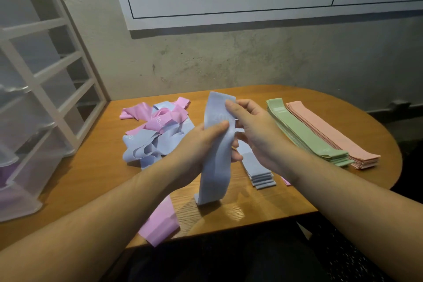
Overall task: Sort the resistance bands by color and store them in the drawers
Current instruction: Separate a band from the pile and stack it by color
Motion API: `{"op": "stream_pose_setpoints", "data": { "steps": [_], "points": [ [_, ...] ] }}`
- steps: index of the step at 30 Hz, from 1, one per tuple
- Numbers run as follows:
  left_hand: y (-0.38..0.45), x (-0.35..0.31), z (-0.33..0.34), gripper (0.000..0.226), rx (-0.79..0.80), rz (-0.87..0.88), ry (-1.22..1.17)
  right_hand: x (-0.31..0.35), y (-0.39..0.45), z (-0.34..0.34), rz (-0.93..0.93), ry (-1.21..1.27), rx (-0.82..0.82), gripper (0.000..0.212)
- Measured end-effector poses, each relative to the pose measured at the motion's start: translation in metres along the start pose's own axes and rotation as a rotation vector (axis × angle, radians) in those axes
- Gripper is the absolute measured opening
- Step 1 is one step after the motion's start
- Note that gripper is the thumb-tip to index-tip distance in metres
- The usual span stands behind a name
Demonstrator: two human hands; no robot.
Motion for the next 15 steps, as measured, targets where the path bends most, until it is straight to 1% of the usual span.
{"op": "stream_pose_setpoints", "data": {
  "steps": [2,5,8,10,12,15],
  "points": [
    [0.002,0.0,0.0,0.03,-0.021,-0.023,-0.035,-0.006,-0.003,0.004,0.07,0.07,0.077,0.026],
    [0.008,-0.002,-0.001,0.041,-0.052,-0.036,-0.118,-0.016,-0.006,0.01,0.179,0.082,0.182,0.04],
    [0.017,-0.003,-0.007,0.052,-0.147,-0.073,-0.242,-0.027,-0.005,0.009,0.257,0.069,0.242,0.054],
    [0.023,-0.001,-0.014,0.051,-0.237,-0.081,-0.307,-0.029,-0.005,0.006,0.273,0.029,0.261,0.055],
    [0.03,0.002,-0.019,0.047,-0.323,-0.08,-0.381,-0.03,-0.006,0.003,0.252,-0.073,0.264,0.055],
    [0.045,0.007,-0.029,0.044,-0.443,-0.025,-0.455,-0.032,-0.008,-0.003,0.232,-0.258,0.195,0.035]
  ]
}}
Point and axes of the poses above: each hand's wrist, its own y-axis towards the middle knuckle, its own z-axis out of the palm, x = y × z, the point moved 5 cm from there along y, towards the middle knuckle, and after that the axes turned 8 degrees about z, right-handed, at the moved point
